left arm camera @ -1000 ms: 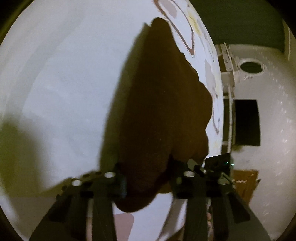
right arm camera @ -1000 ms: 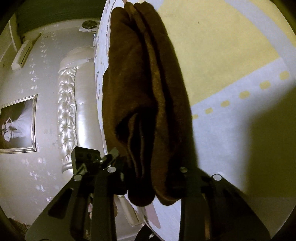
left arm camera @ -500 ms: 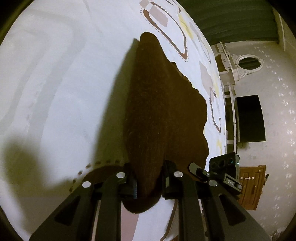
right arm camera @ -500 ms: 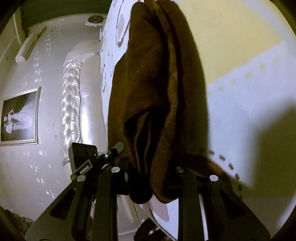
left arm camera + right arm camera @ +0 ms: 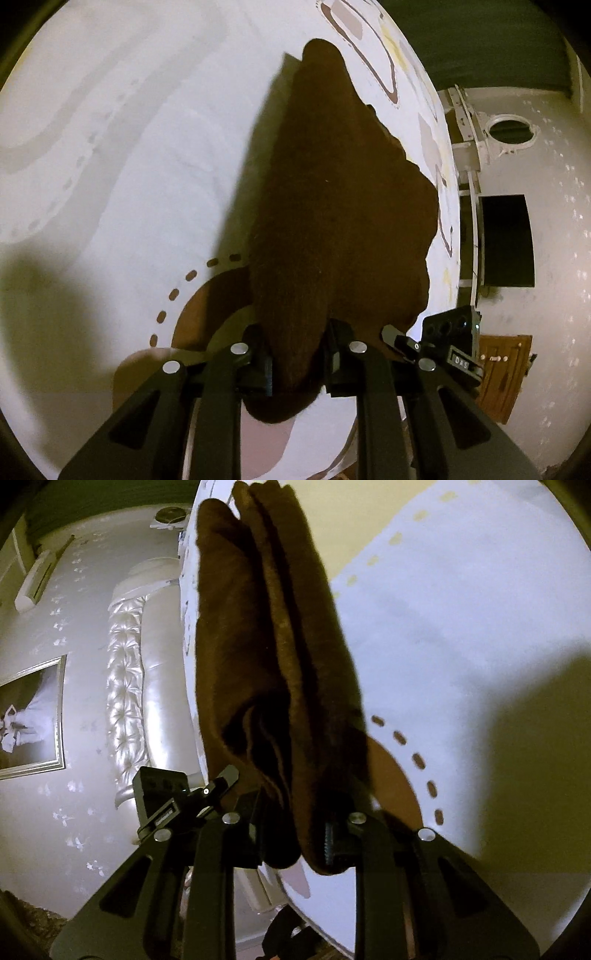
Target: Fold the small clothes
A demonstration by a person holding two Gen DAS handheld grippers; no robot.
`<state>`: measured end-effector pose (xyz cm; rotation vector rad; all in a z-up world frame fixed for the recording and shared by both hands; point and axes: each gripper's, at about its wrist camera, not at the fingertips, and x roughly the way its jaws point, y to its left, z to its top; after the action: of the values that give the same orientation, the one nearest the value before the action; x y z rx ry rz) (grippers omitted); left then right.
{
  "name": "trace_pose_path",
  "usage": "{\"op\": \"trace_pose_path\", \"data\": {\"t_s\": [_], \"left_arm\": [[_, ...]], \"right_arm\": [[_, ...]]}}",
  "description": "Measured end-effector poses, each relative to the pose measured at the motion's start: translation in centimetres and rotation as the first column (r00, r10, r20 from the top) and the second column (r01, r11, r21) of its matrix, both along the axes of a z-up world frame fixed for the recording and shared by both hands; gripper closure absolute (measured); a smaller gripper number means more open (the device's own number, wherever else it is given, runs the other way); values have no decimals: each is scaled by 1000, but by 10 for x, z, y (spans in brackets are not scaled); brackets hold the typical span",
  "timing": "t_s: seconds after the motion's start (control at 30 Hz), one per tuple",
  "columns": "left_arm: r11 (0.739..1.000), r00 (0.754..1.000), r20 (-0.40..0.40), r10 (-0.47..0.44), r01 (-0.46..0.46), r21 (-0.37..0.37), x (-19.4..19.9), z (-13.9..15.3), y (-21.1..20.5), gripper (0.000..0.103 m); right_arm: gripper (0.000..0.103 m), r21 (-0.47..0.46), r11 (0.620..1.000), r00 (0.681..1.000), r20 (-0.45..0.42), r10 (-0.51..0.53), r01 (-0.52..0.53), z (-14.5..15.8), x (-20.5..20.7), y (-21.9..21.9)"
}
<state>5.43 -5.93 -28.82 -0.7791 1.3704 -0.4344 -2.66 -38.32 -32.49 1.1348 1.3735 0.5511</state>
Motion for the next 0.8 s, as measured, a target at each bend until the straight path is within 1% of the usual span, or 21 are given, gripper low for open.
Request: {"op": "trace_pose_path", "data": {"t_s": [0.1,0.17,0.2,0.27,0.3,0.33,0.37,0.43,0.5,0.53,0.63,0.7,0.77,0.8], "left_arm": [[999,1000,-8,13,-13,-41,-1,-2,7,74],[999,1000,-6,19,-19,-51,-6,1,14,68],[998,1000,-2,21,-21,-56,-9,4,18,67],[998,1000,10,27,-27,-63,-13,9,27,65],[997,999,20,37,-36,-65,-14,14,33,65],[997,998,29,50,-48,-65,-13,18,39,61],[996,998,33,59,-57,-64,-10,19,42,57],[996,996,47,74,-72,-57,2,20,49,56],[996,995,54,86,-84,-40,22,18,51,56],[995,994,64,87,-84,-45,32,17,51,56],[998,994,89,63,-61,-29,64,13,41,56],[999,995,84,45,-43,-33,84,7,33,55],[999,995,91,27,-26,-19,98,4,31,50],[1000,995,94,19,-18,-14,108,2,27,49]], "right_arm": [[80,0,1000,1000,-5,1,-1,-1,0,-2],[68,13,1000,1000,-10,7,-7,2,-1,-6],[63,11,1000,1000,-6,12,-12,5,-1,-8],[43,4,1000,1000,12,12,-12,14,-1,-14],[40,-2,1000,1000,26,3,-3,21,-1,-19],[38,-1,1000,999,43,-11,11,28,1,-25],[34,4,1000,998,59,-28,28,34,3,-32],[31,-7,998,995,85,-59,60,41,11,-42],[31,-21,995,990,103,-91,94,42,27,-51],[31,-26,994,989,106,-100,103,41,33,-53],[30,-64,992,985,141,-96,106,37,62,-49],[30,-83,991,985,150,-90,103,30,82,-45],[30,-82,990,983,156,-98,112,24,98,-44],[30,-78,990,981,163,-102,116,23,104,-44]]}}
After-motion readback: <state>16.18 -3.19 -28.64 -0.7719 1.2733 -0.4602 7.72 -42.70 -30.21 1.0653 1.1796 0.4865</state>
